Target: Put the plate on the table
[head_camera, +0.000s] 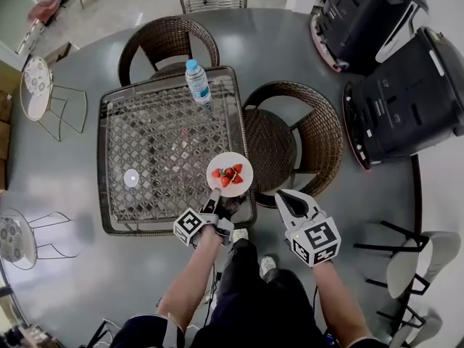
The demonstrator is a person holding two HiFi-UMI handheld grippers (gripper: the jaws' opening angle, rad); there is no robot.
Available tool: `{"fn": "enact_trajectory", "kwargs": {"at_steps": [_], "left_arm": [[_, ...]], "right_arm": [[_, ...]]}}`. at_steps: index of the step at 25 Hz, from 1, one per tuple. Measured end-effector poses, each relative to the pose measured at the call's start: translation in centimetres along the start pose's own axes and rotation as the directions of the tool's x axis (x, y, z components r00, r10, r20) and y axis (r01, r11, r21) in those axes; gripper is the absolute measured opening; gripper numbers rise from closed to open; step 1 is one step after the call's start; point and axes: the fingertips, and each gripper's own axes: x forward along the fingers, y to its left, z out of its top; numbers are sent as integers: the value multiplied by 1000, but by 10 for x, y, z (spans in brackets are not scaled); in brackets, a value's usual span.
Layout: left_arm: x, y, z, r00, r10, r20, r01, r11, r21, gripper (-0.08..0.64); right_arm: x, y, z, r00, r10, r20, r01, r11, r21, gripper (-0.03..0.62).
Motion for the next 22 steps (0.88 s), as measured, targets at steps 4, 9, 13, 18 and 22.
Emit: {"fn": "enact_trajectory", "kwargs": {"at_steps": [4,9,13,18,22], "left_arm": [[3,3,1,998,63,4,-63,996,62,14],[5,6,0,988,152,7,-151,976,155,15],[6,3,1,980,196,31,-197,943,267,17],[8,3,3,953,288,91,-301,882,362,28],[8,4,4,929,346,132,-369,829,419,43]], "right_arm": [[-4,-1,-1,1000,-4,2,4,1000,7,5],[-8,-3,-5,1000,-11,3,11,1000,14,5],[-11,-6,-7,1000,-18,2,17,1000,22,5],[-15,-8,-9,1000,-23,1,23,999,30,5],[-17,-7,-10,1000,-25,6,25,999,35,5]]}}
